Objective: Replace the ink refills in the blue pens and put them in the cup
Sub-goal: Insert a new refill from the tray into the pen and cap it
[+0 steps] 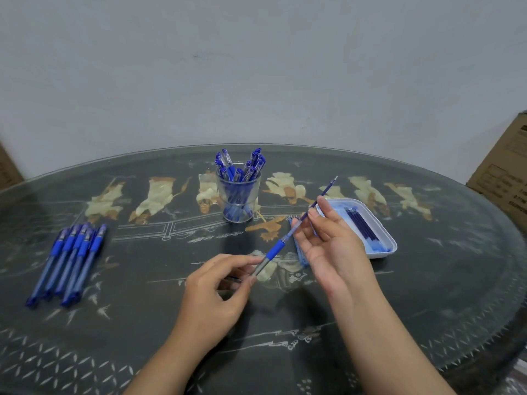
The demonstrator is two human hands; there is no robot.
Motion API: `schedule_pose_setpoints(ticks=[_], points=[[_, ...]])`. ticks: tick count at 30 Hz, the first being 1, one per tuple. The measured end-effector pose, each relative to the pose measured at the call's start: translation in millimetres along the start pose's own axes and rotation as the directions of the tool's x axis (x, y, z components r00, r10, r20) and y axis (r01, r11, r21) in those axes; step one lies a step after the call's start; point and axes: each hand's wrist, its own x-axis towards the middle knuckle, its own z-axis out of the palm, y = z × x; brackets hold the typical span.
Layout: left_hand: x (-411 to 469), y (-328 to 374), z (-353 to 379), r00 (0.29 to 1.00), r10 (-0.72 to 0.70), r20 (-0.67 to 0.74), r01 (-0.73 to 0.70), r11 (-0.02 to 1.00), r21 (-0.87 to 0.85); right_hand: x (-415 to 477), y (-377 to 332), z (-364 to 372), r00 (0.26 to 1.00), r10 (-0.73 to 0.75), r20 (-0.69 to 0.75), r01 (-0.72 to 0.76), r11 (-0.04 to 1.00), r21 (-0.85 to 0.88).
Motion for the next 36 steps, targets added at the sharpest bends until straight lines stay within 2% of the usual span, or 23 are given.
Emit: schedule_pose_setpoints(ticks=[9,14,22,27,31,36], points=[[0.0,-0.7,-0.5,1.000,0.010,0.002,-0.010,1.000,0.008,0.4,2.3,0.7,0.999,0.027,-0.025,-0.027,0.999,0.021],[0.3,-1.6,-0.8,1.000,-0.001,-0.009,0.001,1.000,-0.005,0.5,3.3,-1.3,1.000,0.002,-0.029,-0.003,0.999,-0.034],[0.2,-3.4,0.5,1.000,-0.008,-0.004,0.008,1.000,-0.010,2.9,-0.7,-2.0,0.999,0.037,-0.031,-0.034,0.995,0.089],[-0.1,-3.2,0.5,1.000,0.005,-0.003,-0.005,1.000,-0.002,1.9,1.9,-1.4,0.997,0.058,-0.042,-0.053,0.994,0.096],[0.2,-3.3,0.6,1.000,-0.003,-0.006,0.003,1.000,-0.001,2.1,1.6,-1.4,0.999,0.006,-0.043,-0.004,0.999,0.036],[0.8,-3.9,-0.3,1.000,-0.002,-0.001,0.002,1.000,0.012,-3.4,0.9,-0.3,0.989,-0.148,-0.014,0.145,0.982,-0.125]])
